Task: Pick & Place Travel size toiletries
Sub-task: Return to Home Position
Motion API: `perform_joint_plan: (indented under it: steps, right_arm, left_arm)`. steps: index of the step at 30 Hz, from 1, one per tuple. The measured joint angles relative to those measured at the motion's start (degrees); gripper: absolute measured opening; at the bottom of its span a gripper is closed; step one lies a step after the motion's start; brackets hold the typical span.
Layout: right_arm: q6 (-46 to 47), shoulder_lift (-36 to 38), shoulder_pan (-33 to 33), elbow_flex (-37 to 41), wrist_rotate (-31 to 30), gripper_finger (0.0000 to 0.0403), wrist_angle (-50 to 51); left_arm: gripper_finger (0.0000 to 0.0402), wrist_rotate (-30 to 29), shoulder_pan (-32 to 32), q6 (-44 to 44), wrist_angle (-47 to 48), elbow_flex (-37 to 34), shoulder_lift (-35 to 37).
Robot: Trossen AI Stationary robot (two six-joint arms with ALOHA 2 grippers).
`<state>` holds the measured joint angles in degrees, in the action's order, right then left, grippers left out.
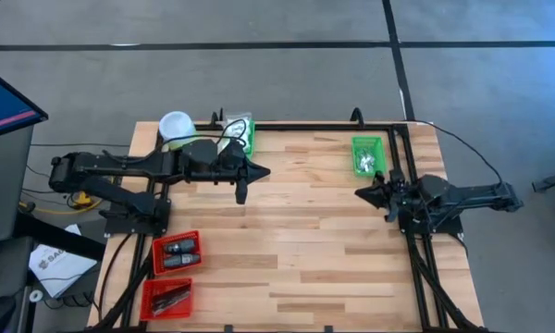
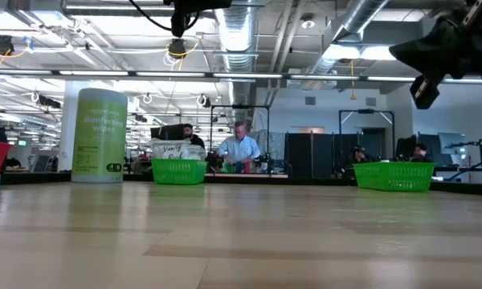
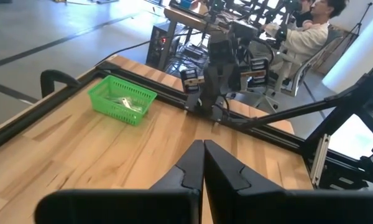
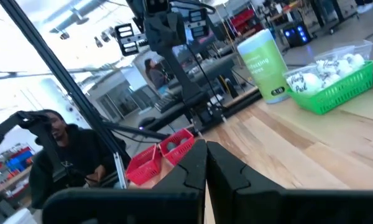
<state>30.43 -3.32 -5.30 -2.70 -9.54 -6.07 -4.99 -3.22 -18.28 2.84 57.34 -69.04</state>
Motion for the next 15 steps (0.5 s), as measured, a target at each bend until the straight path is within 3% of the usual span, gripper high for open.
perform_joint_plan:
  steps: [9, 15]
  right_arm:
    - [-0.82, 2.75, 0.00, 2.25, 0.00, 0.0000, 0.33]
    - [6.27, 1.80, -0.12, 2.28, 0.62, 0.0000, 3.67]
  left_arm:
    - [0.0003, 0.04, 0.24, -0.10, 0.03, 0.00, 0.00]
    - [0.0003, -0.89, 0.31, 0.34, -0.03, 0.00, 0.00]
